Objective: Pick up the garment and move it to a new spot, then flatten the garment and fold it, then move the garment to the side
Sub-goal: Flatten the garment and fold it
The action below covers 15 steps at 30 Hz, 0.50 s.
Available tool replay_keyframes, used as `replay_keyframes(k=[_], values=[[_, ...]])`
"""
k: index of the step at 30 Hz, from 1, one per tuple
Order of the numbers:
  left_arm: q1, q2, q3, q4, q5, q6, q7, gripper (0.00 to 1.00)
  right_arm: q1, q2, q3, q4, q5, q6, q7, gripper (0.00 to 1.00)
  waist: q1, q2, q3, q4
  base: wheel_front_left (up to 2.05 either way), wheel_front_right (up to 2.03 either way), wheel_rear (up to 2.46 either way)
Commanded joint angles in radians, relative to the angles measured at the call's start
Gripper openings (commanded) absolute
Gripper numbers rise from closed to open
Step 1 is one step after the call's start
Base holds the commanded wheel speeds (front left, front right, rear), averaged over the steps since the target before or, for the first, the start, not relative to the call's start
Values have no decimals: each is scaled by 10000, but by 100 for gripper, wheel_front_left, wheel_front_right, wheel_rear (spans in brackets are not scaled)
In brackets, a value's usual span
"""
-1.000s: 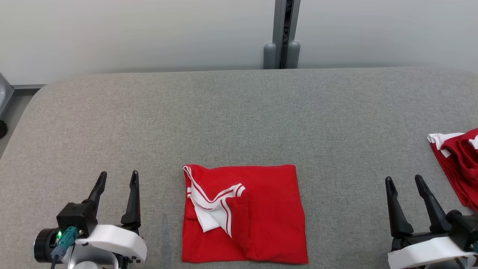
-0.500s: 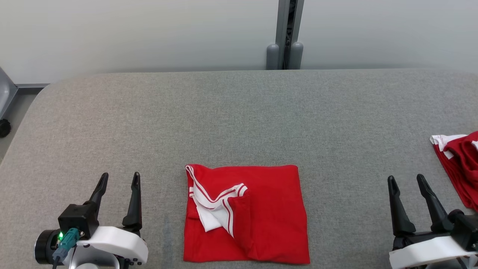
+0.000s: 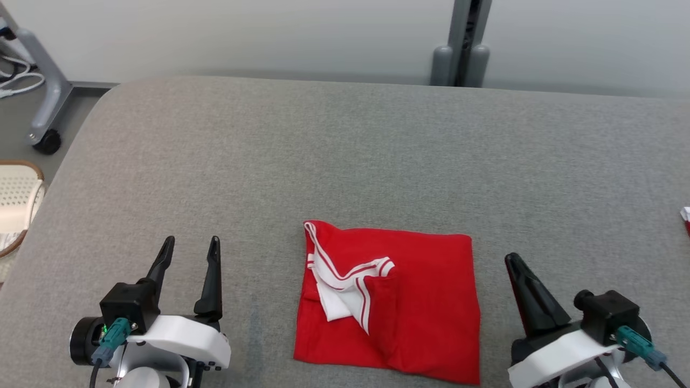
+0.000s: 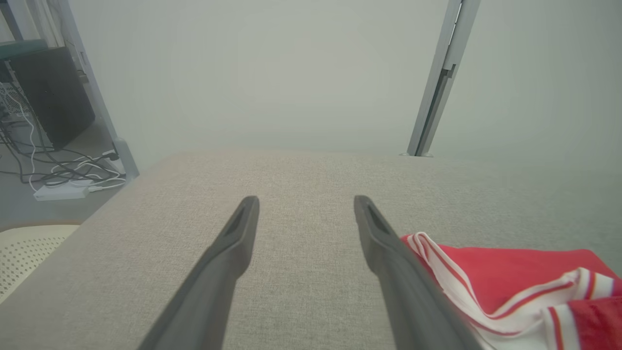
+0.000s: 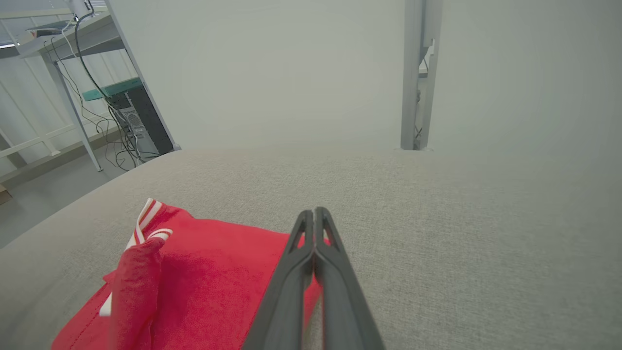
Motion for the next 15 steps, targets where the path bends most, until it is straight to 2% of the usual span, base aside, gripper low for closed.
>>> replay_keyframes(k=[1,2,8,15], values=[[-220,-71,-4,45,-53,-49,-95,100,-252,-107,293,150,124,6,45,0,0,0,327,459,0,0,0],[-220,-71,-4,45,-53,-49,-95,100,-252,-107,293,150,124,6,45,0,0,0,327,459,0,0,0],[-520,-441,-145,314,-61,-275,-234,100,-1083,-326,1735,933,591,6,68,0,0,0,896,1239,0,0,0],[-861,-734,-173,633,38,-502,-374,100,-1816,-368,3279,1572,1078,6,-10,0,0,0,1186,1692,0,0,0]])
